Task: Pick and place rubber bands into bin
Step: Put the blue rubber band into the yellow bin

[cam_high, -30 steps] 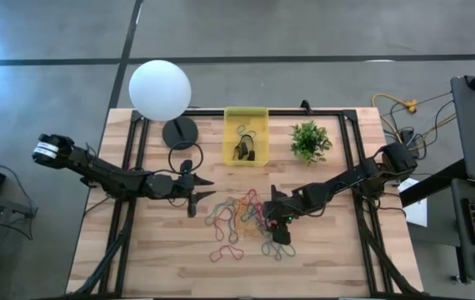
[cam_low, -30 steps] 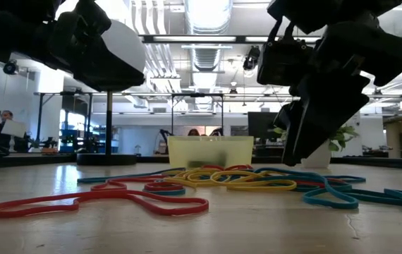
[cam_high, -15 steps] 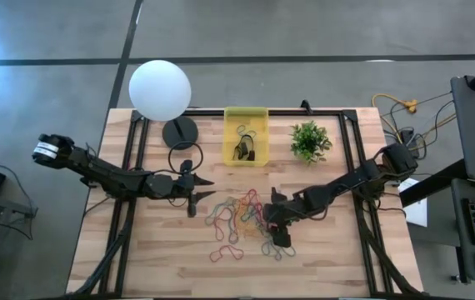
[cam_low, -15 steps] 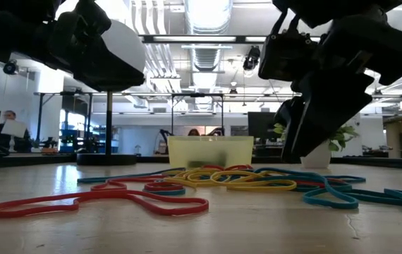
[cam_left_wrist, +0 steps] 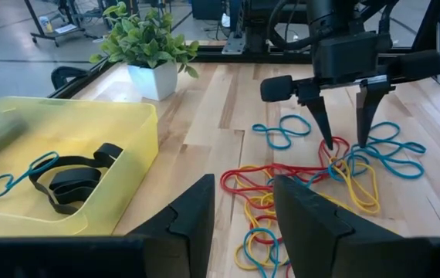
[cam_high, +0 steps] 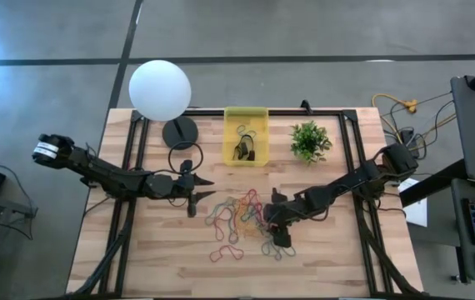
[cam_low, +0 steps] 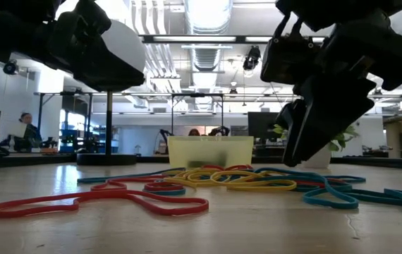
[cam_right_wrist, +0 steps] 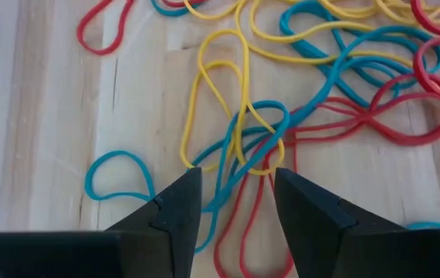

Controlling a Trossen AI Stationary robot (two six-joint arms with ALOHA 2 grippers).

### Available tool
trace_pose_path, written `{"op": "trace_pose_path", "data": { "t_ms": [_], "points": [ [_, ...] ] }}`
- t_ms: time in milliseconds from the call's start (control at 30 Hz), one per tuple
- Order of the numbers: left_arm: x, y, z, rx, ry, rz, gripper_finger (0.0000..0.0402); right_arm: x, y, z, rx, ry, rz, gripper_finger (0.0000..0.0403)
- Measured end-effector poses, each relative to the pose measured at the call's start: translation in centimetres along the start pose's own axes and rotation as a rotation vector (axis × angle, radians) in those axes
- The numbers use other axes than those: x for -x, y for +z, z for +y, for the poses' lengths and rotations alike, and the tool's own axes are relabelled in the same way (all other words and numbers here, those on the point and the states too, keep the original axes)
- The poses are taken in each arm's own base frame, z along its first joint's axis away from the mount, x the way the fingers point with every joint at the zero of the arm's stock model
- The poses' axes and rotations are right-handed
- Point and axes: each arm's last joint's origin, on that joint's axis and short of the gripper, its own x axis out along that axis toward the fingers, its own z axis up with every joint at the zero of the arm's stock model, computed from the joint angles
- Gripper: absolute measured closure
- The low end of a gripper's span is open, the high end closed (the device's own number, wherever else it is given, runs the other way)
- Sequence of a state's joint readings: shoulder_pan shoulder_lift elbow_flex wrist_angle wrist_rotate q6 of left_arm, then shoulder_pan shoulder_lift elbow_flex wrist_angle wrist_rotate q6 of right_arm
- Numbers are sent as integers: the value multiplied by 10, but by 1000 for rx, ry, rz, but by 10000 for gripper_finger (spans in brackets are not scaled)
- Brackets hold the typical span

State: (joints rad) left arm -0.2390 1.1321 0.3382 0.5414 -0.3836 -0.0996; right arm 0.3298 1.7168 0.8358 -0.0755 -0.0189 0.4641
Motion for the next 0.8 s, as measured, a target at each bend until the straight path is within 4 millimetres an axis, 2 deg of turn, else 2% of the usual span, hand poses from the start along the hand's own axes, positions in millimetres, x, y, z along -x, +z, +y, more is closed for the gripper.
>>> {"op": "trace_pose_path", "data": {
  "t_ms": [633, 800],
  "points": [
    [0, 0, 0, 0, 0, 1, 283, -4, -11, 3, -22, -5, -49, 257],
    [0, 0, 0, 0, 0, 1, 283, -22, -16, 4, -29, -7, -35, 259]
  ]
}}
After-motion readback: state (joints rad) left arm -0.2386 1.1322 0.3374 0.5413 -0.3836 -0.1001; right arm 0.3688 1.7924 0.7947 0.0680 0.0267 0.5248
